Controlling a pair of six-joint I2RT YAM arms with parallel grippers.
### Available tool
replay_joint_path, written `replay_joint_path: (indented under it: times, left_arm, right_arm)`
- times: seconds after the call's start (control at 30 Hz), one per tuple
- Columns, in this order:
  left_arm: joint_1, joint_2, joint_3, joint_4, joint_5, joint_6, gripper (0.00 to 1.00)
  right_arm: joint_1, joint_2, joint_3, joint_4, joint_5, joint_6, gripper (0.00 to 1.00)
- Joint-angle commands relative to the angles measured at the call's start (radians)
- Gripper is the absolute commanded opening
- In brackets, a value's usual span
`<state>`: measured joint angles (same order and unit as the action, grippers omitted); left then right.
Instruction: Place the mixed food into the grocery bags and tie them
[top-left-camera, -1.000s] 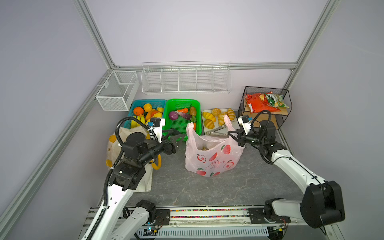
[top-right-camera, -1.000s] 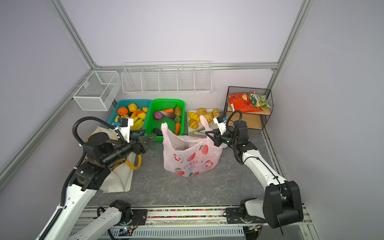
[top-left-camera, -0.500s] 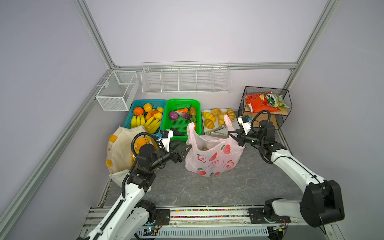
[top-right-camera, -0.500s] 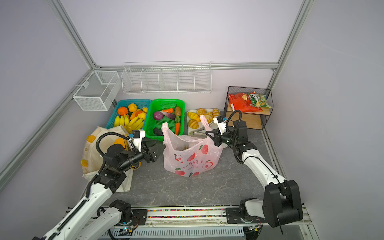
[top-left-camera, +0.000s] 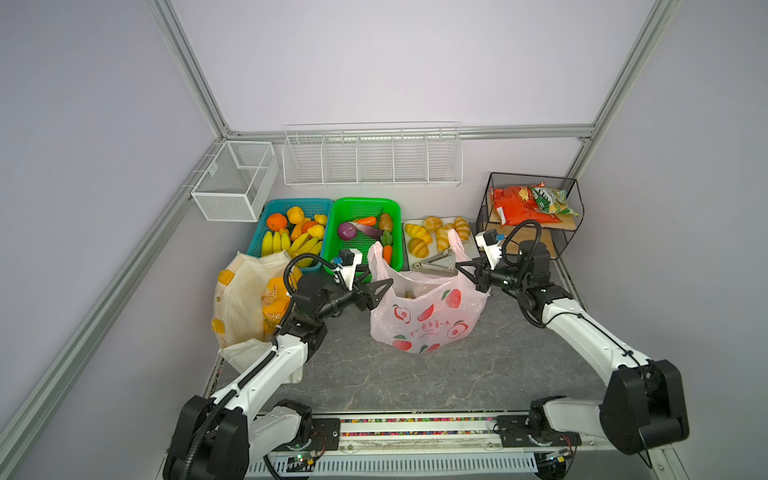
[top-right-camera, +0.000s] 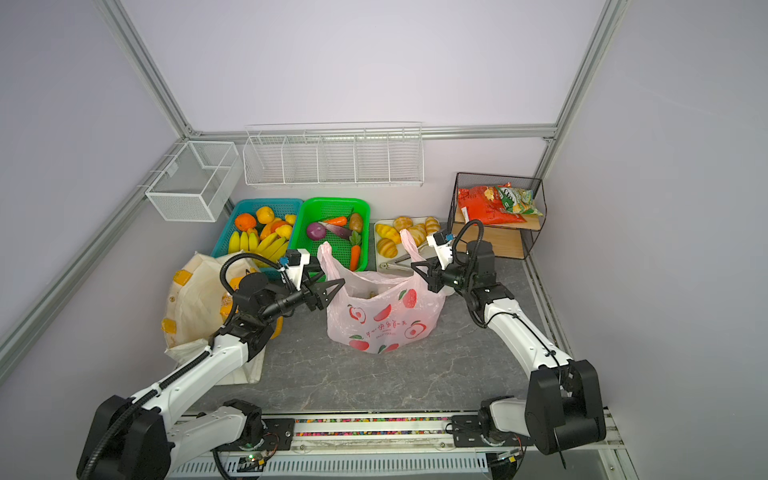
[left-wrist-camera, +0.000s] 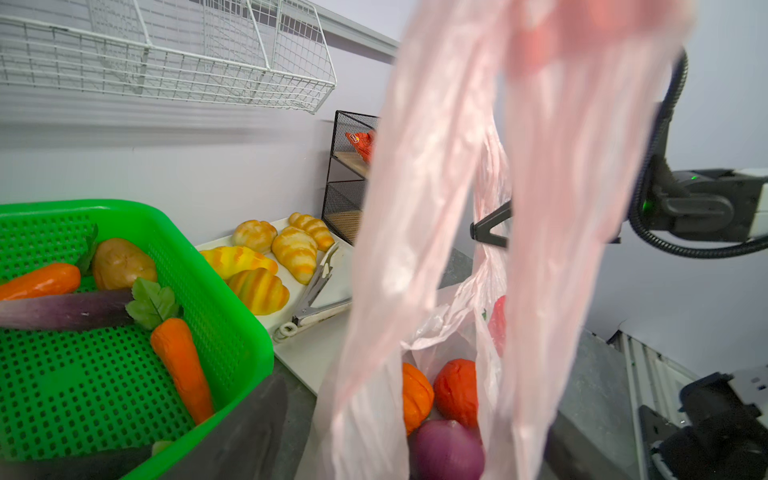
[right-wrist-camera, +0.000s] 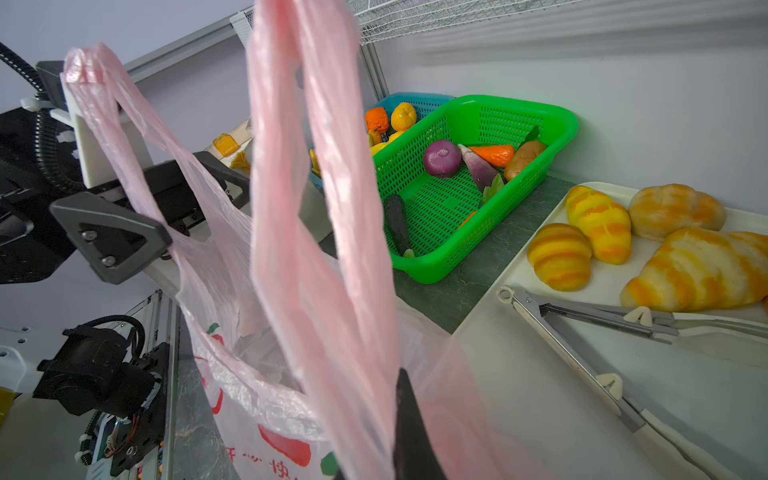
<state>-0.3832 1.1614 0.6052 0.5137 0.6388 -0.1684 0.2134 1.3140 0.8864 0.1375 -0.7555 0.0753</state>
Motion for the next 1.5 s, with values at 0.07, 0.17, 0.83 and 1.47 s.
replay_joint_path:
  times: [0.07,0.17,0.83,1.47]
  left_arm:
    - [0.003,0.047,0.029,0.166,0.066,0.033,0.63]
    - [0.002,0.059,0.028,0.194,0.083,0.044,0.51]
    - [-0.255,0.117,0.418,-0.692,-0.09,0.721,0.0]
    - [-0.385,0.611,1.153,-1.355,-0.228,1.017,0.0]
  right_arm:
    - [-0.002,-0.018,0.014,-0.021,0.002,-0.006,0.06]
    - [-0.001,-0.016,0.016,-0.021,0.003,-0.007,0.06]
    - [-0.001,-0.022,0.022,0.012,-0.082,0.019,0.06]
    - [-0.002,-0.003,-0.085,0.248,-0.185,0.021,0.14]
